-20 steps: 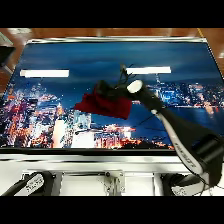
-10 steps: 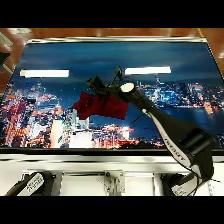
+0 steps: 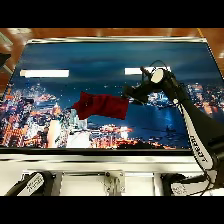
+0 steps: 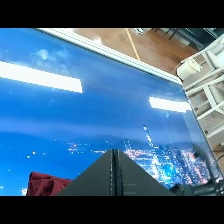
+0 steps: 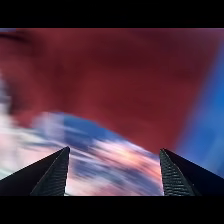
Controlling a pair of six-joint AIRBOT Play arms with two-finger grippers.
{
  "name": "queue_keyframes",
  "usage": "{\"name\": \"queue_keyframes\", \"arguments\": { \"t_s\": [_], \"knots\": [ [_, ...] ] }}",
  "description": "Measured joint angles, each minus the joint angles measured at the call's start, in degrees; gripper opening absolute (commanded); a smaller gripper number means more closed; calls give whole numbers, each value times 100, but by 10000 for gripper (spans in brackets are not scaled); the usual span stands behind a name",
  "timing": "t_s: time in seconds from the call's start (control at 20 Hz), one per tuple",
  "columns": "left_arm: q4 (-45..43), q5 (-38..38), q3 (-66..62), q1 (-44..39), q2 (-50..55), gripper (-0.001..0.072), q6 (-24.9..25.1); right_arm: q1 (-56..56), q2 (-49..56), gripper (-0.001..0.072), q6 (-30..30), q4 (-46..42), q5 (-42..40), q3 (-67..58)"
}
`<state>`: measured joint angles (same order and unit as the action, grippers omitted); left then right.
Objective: Fold the shirts.
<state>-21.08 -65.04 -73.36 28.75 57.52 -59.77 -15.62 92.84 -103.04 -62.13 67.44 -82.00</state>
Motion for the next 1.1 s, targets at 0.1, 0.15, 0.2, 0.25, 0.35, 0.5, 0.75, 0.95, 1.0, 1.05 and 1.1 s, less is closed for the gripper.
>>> {"name": "queue_keyframes", "arguments": {
  "t_s": [0.1,0.15,0.2,0.25,0.35,0.5,0.75,0.95,1.0,1.05,1.1],
  "knots": [
    [2,-2,2,0,0,40,7,94,208,677,-114,-354,286,140],
    [2,-2,2,0,0,40,11,129,350,677,-114,-407,348,186],
    [2,-2,2,0,0,40,13,144,490,677,-74,-389,358,216],
    [2,-2,2,0,0,40,13,151,621,677,15,-286,334,238],
    [2,-4,2,-9,2,40,13,170,868,677,251,127,31,269],
    [2,-4,2,-107,26,40,13,186,1095,676,645,822,-509,286],
    [2,-2,2,-404,107,40,13,197,1362,75,1043,1644,-907,297],
    [4,0,2,-494,127,40,11,262,1257,70,1456,1987,-879,149],
    [7,0,2,-507,127,40,11,321,1126,70,1631,2105,-811,28],
    [7,0,2,-514,127,40,11,398,981,69,1768,2218,-669,-122],
    [4,0,2,-518,127,40,11,511,807,70,1880,2332,-442,-326]
  ]
}}
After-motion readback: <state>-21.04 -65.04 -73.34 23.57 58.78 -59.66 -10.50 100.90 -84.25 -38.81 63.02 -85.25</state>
